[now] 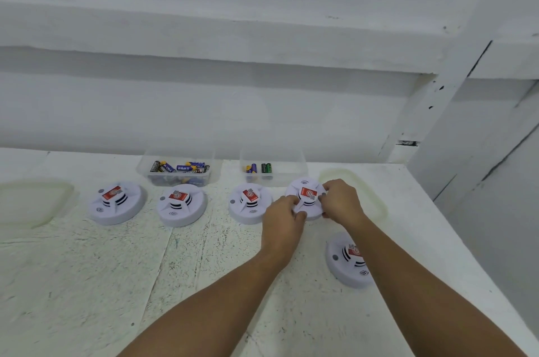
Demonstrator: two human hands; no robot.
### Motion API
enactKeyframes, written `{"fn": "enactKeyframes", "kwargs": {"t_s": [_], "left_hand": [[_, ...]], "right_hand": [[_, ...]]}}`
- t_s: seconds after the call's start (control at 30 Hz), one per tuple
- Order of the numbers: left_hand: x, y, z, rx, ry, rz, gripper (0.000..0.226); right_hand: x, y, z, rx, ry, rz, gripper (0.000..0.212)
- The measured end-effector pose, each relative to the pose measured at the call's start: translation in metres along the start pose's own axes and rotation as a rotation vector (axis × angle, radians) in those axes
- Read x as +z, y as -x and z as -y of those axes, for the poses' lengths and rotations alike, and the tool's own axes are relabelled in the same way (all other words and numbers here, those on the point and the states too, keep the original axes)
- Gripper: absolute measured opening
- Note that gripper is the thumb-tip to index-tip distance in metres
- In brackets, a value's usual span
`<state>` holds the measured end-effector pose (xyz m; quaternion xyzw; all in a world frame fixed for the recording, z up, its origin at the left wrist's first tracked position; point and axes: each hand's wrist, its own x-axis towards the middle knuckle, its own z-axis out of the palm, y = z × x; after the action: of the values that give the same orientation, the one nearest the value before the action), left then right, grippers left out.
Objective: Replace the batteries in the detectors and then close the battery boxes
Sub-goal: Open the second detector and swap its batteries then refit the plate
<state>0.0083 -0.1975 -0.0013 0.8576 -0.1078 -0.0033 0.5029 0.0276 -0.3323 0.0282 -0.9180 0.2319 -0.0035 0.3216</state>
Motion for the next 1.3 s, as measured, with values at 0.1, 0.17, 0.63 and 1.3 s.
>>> {"fn": "enactKeyframes", "kwargs": {"t_s": [0.1, 0.17, 0.63, 1.3], "left_hand": [[0.002, 0.001, 0.003, 0.023, -0.037, -0.001, 0.027], [0.003, 0.000, 0.005, 0.031, -0.057, -0.003, 0.028], [0.001, 0.001, 0.009, 0.052, -0.043, -0.007, 0.027], [-0.002, 0.008, 0.003, 0.024, -0.037, 0.006, 0.041]], "right_hand": [[0.002, -0.002, 0.001, 0.016, 0.070, -0.001, 0.014], [0.003, -0.004, 0.000, 0.028, 0.109, -0.002, 0.026], [0.006, -0.014, -0.005, 0.016, 0.182, 0.024, 0.015], [-0.001, 0.000, 0.006, 0.010, 0.259, -0.007, 0.040]]}}
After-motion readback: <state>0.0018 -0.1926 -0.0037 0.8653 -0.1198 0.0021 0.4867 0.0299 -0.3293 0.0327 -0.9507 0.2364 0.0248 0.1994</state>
